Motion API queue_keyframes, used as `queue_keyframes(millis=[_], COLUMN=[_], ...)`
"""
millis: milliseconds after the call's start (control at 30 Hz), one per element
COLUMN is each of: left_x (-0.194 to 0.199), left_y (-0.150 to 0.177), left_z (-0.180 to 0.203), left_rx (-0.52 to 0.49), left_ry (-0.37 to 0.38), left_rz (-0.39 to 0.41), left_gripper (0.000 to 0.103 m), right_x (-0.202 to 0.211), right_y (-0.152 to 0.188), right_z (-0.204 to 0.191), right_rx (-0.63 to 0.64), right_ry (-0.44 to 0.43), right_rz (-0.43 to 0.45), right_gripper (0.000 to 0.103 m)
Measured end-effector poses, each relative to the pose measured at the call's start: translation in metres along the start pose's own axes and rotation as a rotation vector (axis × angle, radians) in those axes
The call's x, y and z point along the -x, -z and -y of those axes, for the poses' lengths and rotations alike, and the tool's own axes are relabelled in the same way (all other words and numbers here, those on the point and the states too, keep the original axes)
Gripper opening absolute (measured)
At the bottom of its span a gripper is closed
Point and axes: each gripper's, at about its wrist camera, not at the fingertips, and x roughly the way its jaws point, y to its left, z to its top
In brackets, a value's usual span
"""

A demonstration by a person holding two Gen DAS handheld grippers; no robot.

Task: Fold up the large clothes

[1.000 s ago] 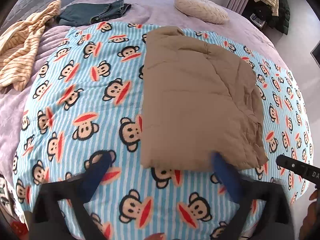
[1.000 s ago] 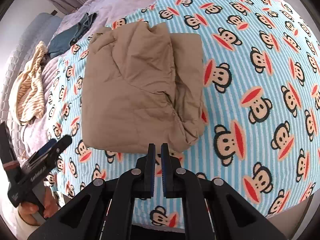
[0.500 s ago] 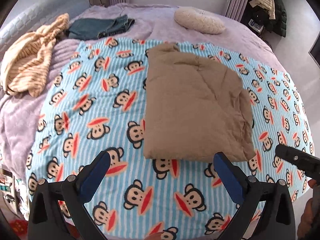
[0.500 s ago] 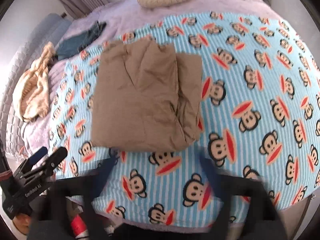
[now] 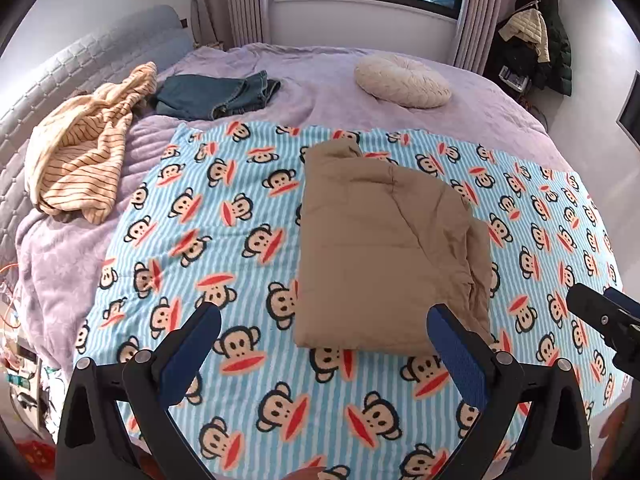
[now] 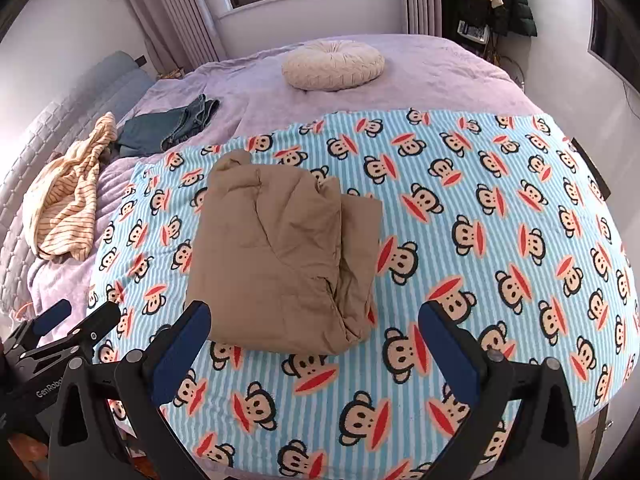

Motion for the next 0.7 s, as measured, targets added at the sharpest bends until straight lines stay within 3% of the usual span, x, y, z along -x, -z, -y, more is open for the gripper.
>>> queue_keyframes(millis=[700], left_x=[0.017], left_y=[-0.006], left_z=[-0.006], left_rx=[0.024], left_ry=[-0.017], left_rz=[0.033], left_gripper=[0.103], right_x=[0.011], right_y=[-0.004], right_z=[-0.007], right_rx=[-0.012], right_ry=[0.008], right_rz=[-0.006], right_gripper=[0.103])
